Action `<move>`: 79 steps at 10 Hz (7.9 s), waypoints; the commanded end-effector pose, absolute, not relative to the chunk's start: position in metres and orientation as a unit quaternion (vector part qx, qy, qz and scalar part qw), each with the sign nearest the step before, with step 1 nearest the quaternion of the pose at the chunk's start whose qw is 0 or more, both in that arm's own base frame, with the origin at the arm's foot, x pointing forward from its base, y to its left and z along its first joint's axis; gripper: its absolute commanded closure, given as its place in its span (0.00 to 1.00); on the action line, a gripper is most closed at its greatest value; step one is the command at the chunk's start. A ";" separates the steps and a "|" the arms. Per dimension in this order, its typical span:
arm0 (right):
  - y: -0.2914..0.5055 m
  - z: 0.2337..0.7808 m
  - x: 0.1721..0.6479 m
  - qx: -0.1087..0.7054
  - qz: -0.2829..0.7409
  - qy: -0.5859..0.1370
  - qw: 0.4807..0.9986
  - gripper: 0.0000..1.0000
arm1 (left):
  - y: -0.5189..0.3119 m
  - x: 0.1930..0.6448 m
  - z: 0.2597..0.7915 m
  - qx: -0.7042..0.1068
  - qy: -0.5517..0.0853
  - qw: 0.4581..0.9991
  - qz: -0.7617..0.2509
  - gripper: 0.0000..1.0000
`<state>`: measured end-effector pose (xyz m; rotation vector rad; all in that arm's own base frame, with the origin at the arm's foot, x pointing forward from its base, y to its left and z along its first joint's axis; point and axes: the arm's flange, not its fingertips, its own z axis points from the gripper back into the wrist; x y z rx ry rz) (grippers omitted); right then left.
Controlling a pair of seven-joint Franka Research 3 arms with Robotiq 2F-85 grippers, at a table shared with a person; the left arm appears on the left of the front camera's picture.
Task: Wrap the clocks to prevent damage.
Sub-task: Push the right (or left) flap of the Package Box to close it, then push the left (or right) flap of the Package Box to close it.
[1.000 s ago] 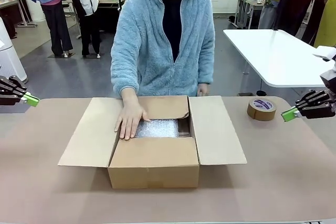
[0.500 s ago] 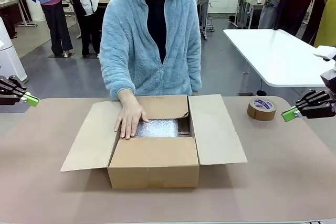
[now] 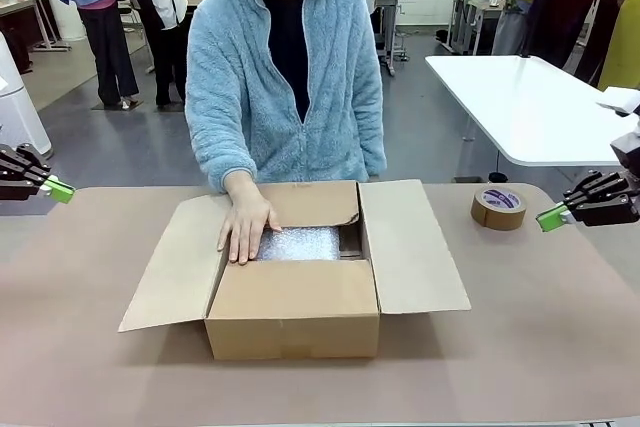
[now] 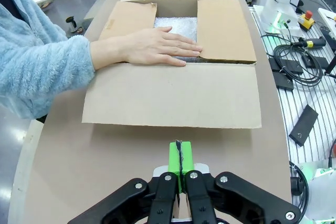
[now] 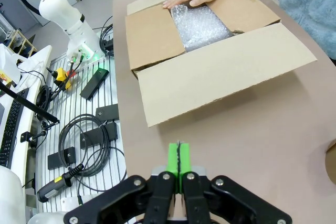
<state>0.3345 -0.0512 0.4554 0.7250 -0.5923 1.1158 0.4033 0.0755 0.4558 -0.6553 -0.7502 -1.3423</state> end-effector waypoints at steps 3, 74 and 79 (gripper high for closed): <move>-0.040 0.436 0.351 0.324 0.528 -0.233 0.750 0.99 | 0.076 0.400 0.456 -0.289 -0.334 0.670 -0.597 1.00; 0.168 0.275 0.474 0.498 0.534 -0.400 0.553 0.99 | 0.076 0.400 0.456 -0.289 -0.334 0.670 -0.597 1.00; 0.168 0.275 0.474 0.498 0.534 -0.400 0.553 0.99 | 0.076 0.400 0.456 -0.289 -0.334 0.670 -0.597 1.00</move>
